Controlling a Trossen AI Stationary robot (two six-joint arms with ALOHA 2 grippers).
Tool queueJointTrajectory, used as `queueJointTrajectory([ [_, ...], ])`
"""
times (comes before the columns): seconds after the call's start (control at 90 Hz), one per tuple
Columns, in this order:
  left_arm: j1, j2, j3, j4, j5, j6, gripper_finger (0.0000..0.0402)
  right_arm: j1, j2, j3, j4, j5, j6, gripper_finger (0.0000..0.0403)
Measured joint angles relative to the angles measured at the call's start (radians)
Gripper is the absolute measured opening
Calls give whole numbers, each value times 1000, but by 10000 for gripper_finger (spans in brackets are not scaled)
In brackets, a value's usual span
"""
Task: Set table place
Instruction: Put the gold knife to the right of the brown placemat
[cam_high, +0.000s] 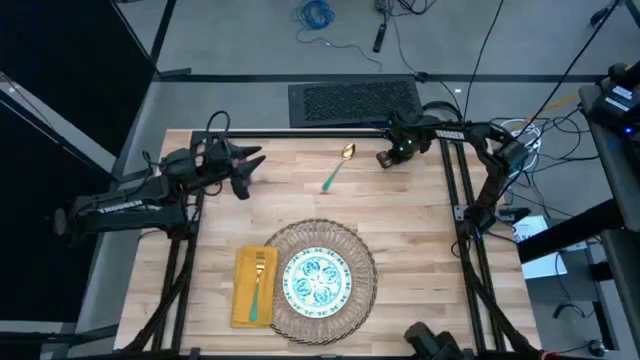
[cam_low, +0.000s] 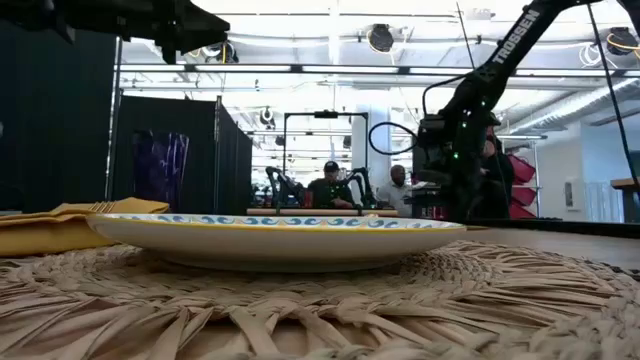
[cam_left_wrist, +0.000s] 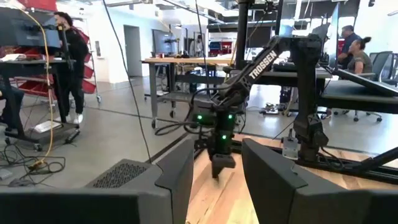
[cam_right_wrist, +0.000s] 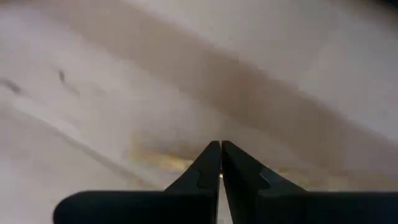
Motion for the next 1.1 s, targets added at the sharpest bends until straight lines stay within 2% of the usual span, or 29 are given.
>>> queueJointTrajectory([
  [0.311, 0, 0, 0, -2, 49, -4, 121, 54, 0, 2, -10, 4, 27, 0],
  [0.578, -1, 0, 0, -23, 53, -8, 121, 98, 0, 78, -125, 8, 27, 0],
  [0.733, -1, 0, 0, -32, 61, -5, 121, 95, 3, 81, -122, 80, 29, 0],
  [1.1, -1, -38, 0, -33, 100, -27, 121, 99, 15, 56, -136, 53, 66, 0],
])
